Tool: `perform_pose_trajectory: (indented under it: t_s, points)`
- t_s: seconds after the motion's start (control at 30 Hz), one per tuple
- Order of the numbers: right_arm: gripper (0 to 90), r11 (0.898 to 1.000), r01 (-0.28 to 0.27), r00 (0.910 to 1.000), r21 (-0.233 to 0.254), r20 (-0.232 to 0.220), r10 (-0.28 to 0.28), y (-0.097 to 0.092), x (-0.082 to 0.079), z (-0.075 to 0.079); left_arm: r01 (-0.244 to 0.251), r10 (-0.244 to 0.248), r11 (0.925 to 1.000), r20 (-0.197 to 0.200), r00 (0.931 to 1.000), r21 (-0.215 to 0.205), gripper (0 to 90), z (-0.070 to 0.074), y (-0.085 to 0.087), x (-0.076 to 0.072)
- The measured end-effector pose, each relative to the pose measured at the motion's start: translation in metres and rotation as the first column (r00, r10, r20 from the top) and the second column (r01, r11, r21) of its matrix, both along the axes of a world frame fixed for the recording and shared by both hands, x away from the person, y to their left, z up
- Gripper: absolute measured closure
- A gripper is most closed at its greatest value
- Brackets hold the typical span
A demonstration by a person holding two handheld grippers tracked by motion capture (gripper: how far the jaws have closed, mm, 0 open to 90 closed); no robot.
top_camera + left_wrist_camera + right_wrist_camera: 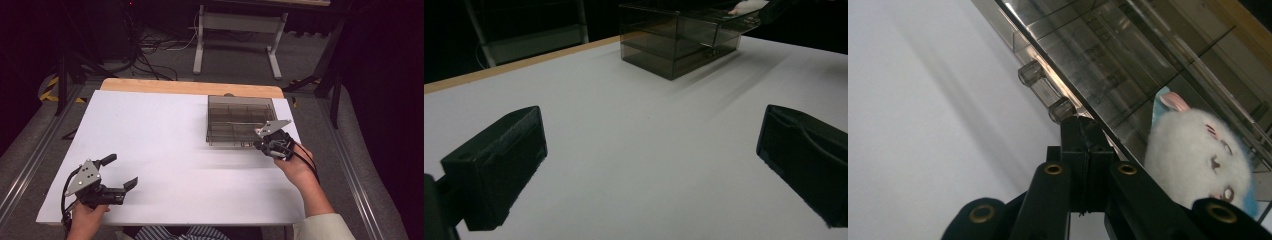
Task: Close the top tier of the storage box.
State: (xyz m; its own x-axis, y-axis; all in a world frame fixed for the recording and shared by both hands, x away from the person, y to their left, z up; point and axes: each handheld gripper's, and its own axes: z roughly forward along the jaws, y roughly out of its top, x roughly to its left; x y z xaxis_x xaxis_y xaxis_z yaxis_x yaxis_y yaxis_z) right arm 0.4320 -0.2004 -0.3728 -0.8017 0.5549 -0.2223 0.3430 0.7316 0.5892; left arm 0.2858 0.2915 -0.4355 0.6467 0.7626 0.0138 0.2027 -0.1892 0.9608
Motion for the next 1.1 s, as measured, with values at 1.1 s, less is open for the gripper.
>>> perform_pose_trajectory:
  t_s: [1.1]
  points:
    - [90.0,0.98,0.177,0.9767,0.086,0.108,-0.186,0.005,0.02,-0.011,0.001,-0.001,1.0,0.002,1.0,0.001,0.7,0.0,0.0,0.0]
